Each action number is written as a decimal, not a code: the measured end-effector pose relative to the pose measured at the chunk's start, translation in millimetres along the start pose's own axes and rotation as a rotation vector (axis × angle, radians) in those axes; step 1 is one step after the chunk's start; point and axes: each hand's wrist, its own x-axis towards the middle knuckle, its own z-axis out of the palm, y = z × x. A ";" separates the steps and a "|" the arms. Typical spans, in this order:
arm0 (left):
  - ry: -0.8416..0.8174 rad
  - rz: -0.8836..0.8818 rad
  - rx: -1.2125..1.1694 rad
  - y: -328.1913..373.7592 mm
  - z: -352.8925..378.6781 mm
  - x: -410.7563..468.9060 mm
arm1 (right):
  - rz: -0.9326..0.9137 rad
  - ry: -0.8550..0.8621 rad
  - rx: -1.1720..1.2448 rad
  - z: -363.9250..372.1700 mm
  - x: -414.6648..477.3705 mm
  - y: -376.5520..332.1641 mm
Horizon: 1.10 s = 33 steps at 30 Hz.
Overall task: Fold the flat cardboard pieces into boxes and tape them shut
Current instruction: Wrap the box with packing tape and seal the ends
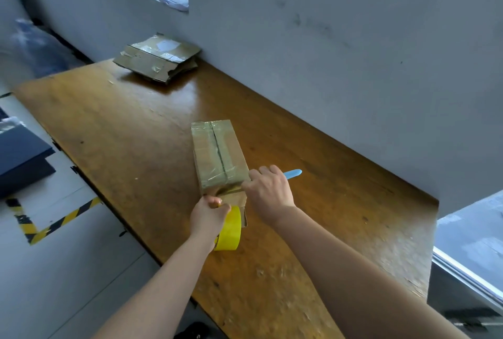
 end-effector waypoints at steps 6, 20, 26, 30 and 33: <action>0.015 -0.016 -0.029 -2.2 1.1 7.4 | -0.012 0.020 -0.004 4.4 -5.0 12.8; 0.051 -0.010 0.001 0.8 5.1 8.1 | -0.045 -0.045 -0.051 11.3 -0.5 11.6; 0.031 0.049 0.065 4.0 4.3 2.4 | -0.110 -0.193 -0.224 23.6 -2.0 2.2; -0.007 0.104 0.174 1.8 -7.0 4.3 | 0.122 -0.343 -0.056 56.5 -25.5 0.1; -0.046 0.118 0.183 1.6 -13.6 6.0 | 0.303 -0.422 0.109 72.7 -34.6 7.0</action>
